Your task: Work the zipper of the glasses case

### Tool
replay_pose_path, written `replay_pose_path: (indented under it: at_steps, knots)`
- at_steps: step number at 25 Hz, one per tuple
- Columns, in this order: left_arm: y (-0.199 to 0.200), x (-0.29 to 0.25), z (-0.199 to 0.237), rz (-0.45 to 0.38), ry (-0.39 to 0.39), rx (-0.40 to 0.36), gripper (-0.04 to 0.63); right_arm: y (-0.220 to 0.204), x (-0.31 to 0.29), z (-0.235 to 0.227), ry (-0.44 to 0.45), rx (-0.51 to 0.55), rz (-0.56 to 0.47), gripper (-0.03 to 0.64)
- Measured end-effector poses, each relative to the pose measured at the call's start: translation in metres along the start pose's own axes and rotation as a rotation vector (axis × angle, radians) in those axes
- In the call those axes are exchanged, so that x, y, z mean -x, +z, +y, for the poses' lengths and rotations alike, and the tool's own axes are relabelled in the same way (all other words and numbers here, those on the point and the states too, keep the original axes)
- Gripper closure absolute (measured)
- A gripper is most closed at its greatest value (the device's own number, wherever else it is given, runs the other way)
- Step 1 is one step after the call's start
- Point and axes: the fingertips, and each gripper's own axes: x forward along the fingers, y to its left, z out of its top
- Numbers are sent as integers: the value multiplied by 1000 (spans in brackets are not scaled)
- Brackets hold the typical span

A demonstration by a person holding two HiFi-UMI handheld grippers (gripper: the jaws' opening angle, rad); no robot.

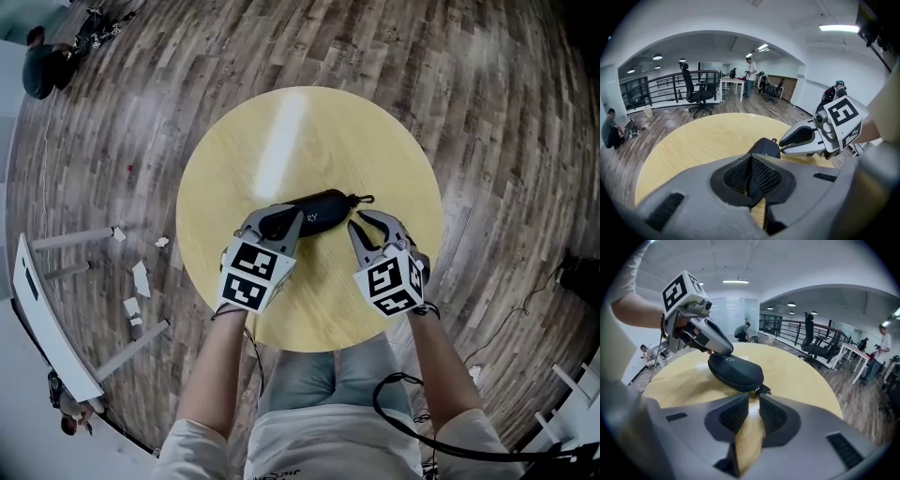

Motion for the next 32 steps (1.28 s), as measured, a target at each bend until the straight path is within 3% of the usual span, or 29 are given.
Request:
replay_pose_path:
  at_steps: [11,13,21,32]
  knots:
    - [2,-3,2,15,-31,0,589,-1,-24,-7,42,19,106,566]
    - [1,-3,2,14,-37,6,589,-1,-24,-8,48,20,117,611]
    - [-3,-2,-5,-7,-19,-11,589,-10,-15,1,95,77,153,617]
    - [-2,-2,-4,-15,-8,-30,589,2,-20,65,192,9,128,617]
